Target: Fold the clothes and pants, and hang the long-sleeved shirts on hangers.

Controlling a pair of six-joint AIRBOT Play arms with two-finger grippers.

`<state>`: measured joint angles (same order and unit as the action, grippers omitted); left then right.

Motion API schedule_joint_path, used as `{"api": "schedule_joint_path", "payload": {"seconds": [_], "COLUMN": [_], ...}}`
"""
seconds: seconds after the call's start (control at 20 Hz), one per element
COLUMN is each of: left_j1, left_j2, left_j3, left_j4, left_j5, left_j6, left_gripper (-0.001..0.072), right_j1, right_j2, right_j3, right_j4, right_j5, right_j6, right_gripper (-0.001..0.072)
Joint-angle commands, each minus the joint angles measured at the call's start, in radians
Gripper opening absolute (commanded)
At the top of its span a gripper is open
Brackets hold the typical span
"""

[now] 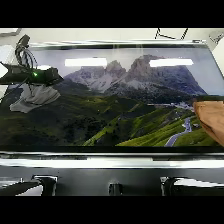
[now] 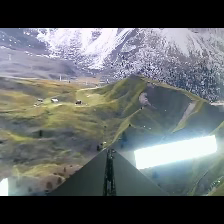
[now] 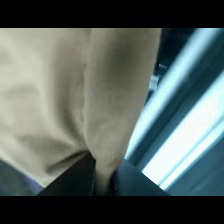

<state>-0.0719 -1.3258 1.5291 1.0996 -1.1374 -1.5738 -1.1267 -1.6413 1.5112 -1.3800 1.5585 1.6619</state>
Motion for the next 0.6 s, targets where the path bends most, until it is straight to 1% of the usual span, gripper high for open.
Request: {"api": "schedule_joint_path", "payload": {"seconds": [0.0,0.1,0.35,0.55], "left_j1": [0.0,0.0,0.0,0.0], "left_j2": [0.0,0.0,0.0,0.0], "left_j3": [0.0,0.0,0.0,0.0], "left_j4": [0.001,0.001,0.001,0.001], "left_j5": [0.0,0.002,0.002,0.003], "left_j6": [-0.002,-0.002,-0.002,-0.002], "left_gripper": [0.0018,0.0018,0.0018,0.0018], "right_j1": [-0.004,-0.004,-0.004,-0.004], "right_j2": [0.003,0.003,0.004,0.013], "right_j3": [-0.089,-0.134,-0.162,-0.218], "right_j4": [-0.109,-0.111,-0.196,-0.196], "right_j5": [-0.056,-0.06,-0.058,-0.053], "right_j6": [0.011,0.01,0.011,0.026], "right_gripper": [0.004,0.0041,0.0041,0.0041]}}
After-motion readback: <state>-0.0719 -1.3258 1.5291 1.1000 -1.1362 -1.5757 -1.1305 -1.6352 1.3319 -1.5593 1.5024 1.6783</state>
